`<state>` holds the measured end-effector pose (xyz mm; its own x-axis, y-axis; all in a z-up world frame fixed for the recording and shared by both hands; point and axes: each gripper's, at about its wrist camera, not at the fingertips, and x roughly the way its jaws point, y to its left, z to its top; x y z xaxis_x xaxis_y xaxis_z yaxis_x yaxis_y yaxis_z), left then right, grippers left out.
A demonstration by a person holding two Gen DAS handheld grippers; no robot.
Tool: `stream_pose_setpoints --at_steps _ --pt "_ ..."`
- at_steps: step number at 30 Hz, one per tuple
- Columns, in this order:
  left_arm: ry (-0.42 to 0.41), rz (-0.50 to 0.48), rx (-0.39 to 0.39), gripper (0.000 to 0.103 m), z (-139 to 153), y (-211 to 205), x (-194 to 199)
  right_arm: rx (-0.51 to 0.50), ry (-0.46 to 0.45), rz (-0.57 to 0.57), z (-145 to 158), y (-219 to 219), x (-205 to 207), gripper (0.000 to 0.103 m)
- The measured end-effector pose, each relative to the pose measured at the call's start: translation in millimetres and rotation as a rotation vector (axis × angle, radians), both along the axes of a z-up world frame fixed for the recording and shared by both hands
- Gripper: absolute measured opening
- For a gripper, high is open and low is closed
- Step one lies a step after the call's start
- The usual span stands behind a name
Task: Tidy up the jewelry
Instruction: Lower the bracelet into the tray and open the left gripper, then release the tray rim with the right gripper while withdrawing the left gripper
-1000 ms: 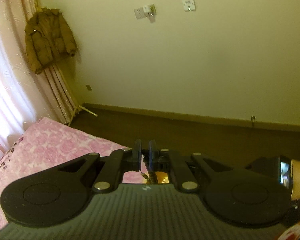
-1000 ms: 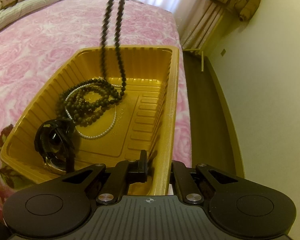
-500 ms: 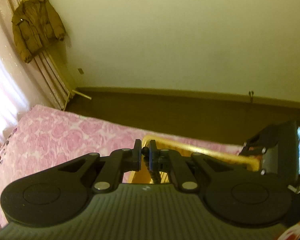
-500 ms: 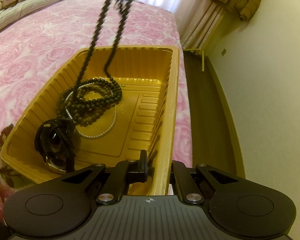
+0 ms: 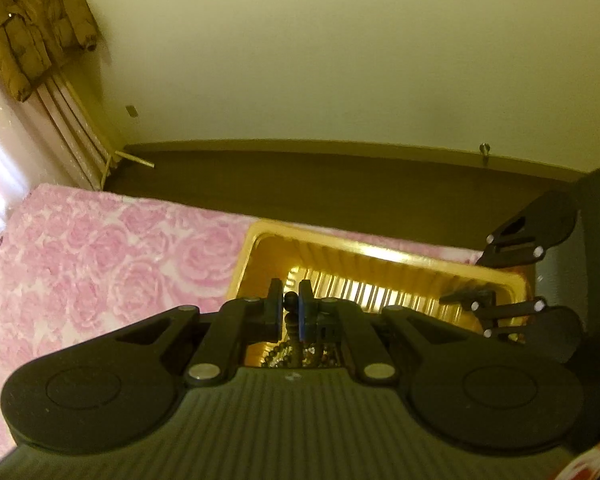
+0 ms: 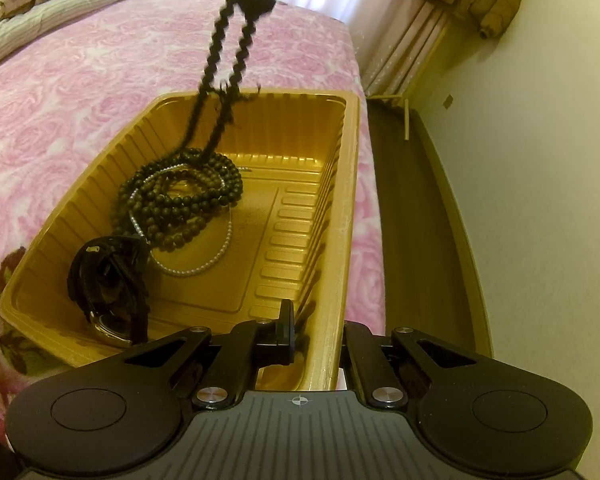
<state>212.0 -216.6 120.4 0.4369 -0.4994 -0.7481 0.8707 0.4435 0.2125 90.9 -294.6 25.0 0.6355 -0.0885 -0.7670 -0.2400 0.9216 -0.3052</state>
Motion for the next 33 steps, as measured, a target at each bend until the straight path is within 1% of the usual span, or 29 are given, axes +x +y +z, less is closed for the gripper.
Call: stream_pose_setpoints --at_steps 8,11,14,16,17,18,24,26,30,33 --pt "0.053 0.031 0.046 0.006 -33.0 8.3 10.4 0.003 0.002 0.000 -0.5 -1.2 0.3 0.006" --pt "0.071 0.049 0.055 0.006 -41.1 12.4 14.4 0.002 0.003 0.001 -0.4 -1.0 0.2 0.006" --pt "0.089 0.068 0.054 0.009 -43.7 16.5 17.6 0.002 0.004 0.001 -0.8 -1.0 0.3 0.006" --pt "0.085 0.078 0.051 0.011 -43.2 20.6 19.2 0.001 0.004 0.002 -0.7 -0.9 0.3 0.006" --pt "0.084 0.084 0.050 0.013 -42.7 22.4 20.0 0.000 0.004 0.002 -0.8 -0.7 0.3 0.006" --pt "0.083 0.093 0.046 0.015 -41.9 25.5 21.1 0.000 0.005 0.002 -0.8 -0.7 0.4 0.006" --pt "0.101 0.150 0.008 0.018 -40.7 48.0 25.5 0.000 0.005 0.002 -0.6 -0.4 0.4 0.006" --pt "0.103 0.170 -0.004 0.020 -42.8 57.1 24.8 -0.001 0.004 0.003 -0.8 -0.4 0.4 0.006" --pt "0.097 0.225 -0.031 0.021 -48.3 79.2 21.8 -0.001 0.004 0.005 -1.0 -0.9 0.7 0.006" --pt "0.103 0.279 -0.071 0.021 -50.3 98.3 17.9 0.007 0.005 0.005 -1.1 -2.5 0.9 0.006"
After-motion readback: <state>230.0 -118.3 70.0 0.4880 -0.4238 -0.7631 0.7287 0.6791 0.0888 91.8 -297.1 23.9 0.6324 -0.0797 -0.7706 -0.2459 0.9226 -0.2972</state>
